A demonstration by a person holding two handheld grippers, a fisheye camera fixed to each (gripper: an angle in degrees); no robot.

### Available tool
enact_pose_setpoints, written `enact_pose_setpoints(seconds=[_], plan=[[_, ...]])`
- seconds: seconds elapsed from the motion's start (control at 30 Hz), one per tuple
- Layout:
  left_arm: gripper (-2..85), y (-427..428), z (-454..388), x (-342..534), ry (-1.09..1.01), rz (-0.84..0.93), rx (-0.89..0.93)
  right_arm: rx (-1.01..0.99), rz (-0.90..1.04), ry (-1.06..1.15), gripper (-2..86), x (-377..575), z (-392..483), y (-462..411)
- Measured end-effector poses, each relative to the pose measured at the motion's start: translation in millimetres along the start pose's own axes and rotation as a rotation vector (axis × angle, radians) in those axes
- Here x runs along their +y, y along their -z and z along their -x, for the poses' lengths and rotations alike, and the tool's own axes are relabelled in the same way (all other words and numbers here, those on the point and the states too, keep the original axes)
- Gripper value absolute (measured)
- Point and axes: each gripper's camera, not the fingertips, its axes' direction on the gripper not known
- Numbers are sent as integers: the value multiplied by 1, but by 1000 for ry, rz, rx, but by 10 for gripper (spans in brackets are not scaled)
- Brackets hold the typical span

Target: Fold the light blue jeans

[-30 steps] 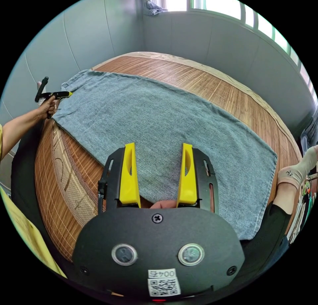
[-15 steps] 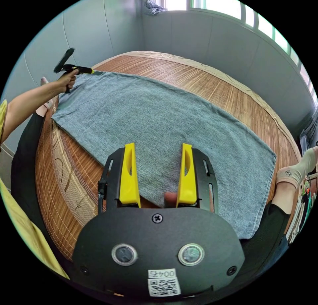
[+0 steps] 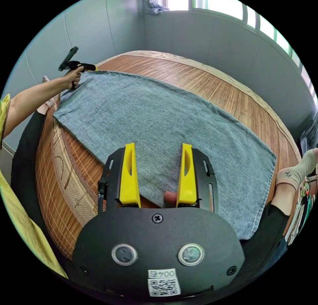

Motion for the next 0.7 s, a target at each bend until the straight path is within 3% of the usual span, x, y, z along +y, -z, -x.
enact_pose_setpoints(seconds=[0.2,0.33,0.53,0.7], plan=[[3,10,-41,29,-33,-5,196,3,-1,-10,188,0,-2,-3],[3,-16,-86,42,-159,100,61,-3,0,-11,189,0,-3,-5],[3,-10,-104,56,-222,34,-88,-5,-1,-8,188,-1,-4,-9],[2,20,-52,58,-111,54,75,-3,-2,-5,187,-1,-4,-10]])
